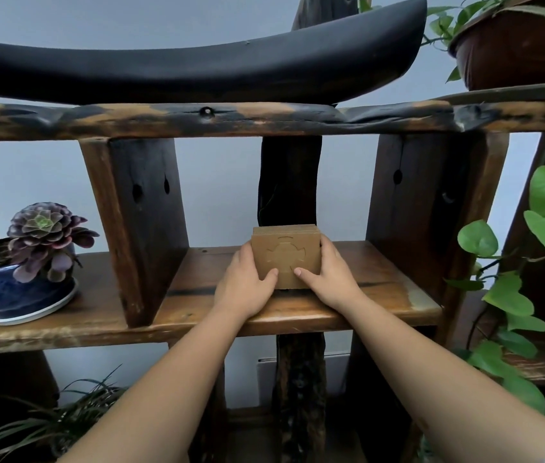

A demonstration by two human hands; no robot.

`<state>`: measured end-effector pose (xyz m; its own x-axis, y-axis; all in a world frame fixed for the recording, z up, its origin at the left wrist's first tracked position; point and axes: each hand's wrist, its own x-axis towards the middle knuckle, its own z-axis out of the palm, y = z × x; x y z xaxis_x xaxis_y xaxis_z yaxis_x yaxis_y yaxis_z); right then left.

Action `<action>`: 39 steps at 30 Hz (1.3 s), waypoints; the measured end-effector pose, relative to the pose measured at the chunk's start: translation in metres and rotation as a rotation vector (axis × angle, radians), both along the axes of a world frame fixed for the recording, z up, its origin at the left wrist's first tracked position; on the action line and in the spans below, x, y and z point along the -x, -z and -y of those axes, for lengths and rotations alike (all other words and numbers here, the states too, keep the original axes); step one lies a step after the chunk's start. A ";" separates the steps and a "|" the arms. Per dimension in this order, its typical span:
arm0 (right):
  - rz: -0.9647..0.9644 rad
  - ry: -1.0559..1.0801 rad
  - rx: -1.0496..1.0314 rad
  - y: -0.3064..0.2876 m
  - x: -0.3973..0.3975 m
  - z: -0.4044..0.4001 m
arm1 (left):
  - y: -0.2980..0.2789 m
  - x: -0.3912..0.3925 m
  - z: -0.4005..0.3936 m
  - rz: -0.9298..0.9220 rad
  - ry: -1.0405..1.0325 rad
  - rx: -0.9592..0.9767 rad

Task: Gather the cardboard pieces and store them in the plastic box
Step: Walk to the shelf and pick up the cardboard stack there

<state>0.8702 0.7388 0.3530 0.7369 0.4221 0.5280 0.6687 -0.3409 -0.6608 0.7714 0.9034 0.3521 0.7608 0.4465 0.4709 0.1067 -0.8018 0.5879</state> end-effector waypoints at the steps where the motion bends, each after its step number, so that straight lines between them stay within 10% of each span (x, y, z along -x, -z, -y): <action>1: -0.007 0.002 0.004 0.001 0.000 0.000 | -0.002 -0.001 0.000 -0.008 -0.009 -0.010; 39: -0.304 -0.116 0.061 -0.011 0.009 0.012 | -0.009 0.004 0.003 -0.085 0.143 0.316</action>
